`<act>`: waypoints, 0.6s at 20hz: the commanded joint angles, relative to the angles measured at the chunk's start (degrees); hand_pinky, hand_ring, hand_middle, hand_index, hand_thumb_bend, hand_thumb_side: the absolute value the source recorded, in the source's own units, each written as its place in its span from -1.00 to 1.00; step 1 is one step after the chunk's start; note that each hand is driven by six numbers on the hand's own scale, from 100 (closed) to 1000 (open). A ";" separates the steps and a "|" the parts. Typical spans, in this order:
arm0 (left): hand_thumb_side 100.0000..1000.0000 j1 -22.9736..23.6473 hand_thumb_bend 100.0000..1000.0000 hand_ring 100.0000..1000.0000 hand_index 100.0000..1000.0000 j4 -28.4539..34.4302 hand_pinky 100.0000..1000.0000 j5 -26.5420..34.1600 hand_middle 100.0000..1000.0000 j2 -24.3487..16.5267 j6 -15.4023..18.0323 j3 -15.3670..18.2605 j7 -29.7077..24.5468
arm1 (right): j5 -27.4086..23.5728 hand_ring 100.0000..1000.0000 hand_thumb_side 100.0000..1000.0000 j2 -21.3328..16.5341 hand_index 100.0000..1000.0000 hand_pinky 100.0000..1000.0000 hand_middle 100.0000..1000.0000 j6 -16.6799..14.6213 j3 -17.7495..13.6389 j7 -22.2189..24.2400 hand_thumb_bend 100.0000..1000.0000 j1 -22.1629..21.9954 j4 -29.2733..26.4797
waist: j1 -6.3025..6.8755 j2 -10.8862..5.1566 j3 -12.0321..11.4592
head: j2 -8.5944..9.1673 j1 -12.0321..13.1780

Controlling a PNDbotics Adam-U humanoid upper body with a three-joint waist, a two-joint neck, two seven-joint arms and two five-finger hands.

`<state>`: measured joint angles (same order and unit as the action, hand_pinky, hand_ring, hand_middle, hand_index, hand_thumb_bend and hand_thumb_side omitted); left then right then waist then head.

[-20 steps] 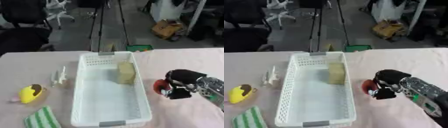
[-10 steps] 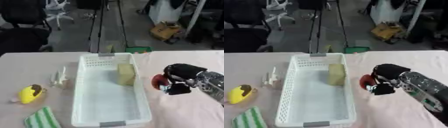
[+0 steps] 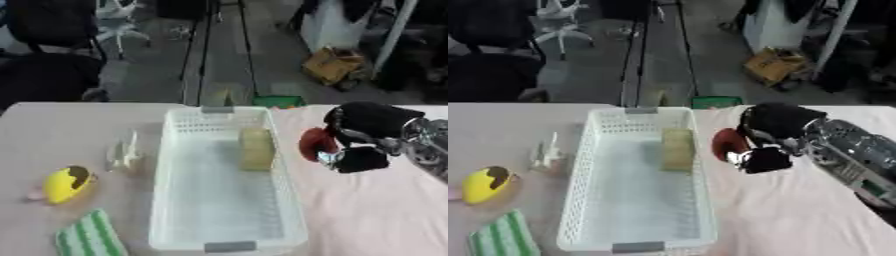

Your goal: Pick up objects on the table and place them in the box.

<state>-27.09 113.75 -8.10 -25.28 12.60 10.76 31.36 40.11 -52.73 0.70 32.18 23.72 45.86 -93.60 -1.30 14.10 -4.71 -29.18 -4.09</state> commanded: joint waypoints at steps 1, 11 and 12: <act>1.00 -0.62 -0.56 0.94 0.78 0.84 0.92 -0.22 0.75 -1.92 0.04 0.09 -0.11 | -0.68 0.69 0.91 -2.00 -0.12 0.82 -0.46 0.24 -0.50 0.75 -1.00 2.66 -2.87 | -0.08 -1.33 -0.17 | -0.42 0.27; 1.00 -1.27 -0.56 0.94 0.78 0.84 0.92 -0.13 0.75 -2.01 0.07 -0.20 -0.33 | -0.89 0.68 0.92 2.46 -0.16 0.84 -0.50 -0.03 1.53 3.31 -1.00 10.59 -2.62 | -0.53 -1.10 -1.09 | -1.27 -0.14; 1.00 -1.38 -0.56 0.94 0.78 0.84 0.92 -0.10 0.75 -1.99 0.07 -0.25 -0.38 | -0.89 0.69 0.93 3.17 -0.17 0.84 -0.51 -0.16 1.69 3.54 -1.00 11.40 -1.97 | -0.55 -1.04 -1.23 | -1.33 -0.26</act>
<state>-27.51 113.75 -8.11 -25.32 12.61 10.42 31.24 39.56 -49.36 0.70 34.32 26.91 56.04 -95.84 -1.95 14.10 -6.00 -30.13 -4.16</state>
